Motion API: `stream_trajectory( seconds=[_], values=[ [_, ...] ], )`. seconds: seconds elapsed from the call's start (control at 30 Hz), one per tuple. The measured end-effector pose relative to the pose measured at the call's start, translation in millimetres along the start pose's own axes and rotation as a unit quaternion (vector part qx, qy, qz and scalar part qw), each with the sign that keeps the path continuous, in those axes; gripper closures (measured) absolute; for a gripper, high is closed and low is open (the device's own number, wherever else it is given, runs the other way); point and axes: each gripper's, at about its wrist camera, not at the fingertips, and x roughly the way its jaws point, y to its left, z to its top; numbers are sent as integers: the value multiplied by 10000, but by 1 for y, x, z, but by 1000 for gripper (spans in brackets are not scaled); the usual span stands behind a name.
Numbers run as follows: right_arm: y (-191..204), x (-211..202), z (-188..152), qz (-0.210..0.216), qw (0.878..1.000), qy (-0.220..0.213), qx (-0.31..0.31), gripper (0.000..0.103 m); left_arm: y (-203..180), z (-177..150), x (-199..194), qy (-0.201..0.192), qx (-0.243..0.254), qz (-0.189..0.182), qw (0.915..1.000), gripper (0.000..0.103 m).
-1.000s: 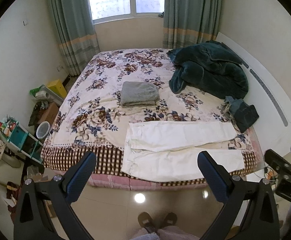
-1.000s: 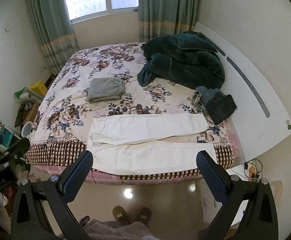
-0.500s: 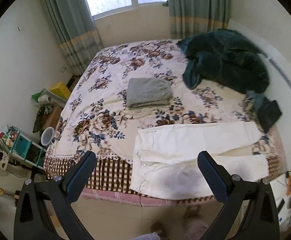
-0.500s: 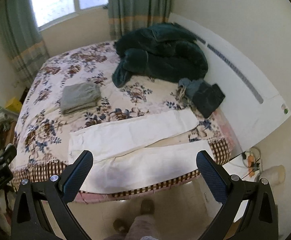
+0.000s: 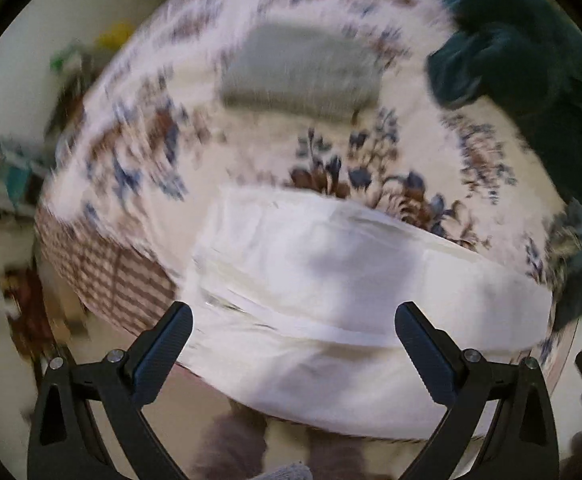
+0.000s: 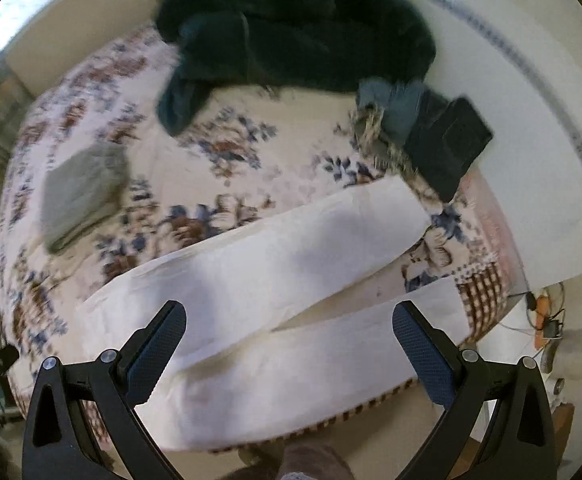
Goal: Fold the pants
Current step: 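Lower both tools onto the white trousers' waistband and close both grippers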
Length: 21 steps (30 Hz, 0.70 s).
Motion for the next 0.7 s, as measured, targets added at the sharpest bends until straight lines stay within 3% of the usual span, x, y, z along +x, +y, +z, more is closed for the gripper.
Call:
stream_trajectory(
  seconds=[0.13,0.4,0.6,0.7],
  values=[
    [-14,121,59,-311,9984,370,290,0,-14,40,87,630,-669,-33,9958,0],
    [-44,307,93,-747,9860,1117,988,0,-7,104,247,1521,-1848,214,9707,0],
    [-76,382,96,-934,9687,1508,1735,0,8,122,290,1746,-2394,372,9544,0],
    [-84,414,94,-985,9575,1742,2077,0,8,121,294,1718,-2343,447,9558,0]
  ],
)
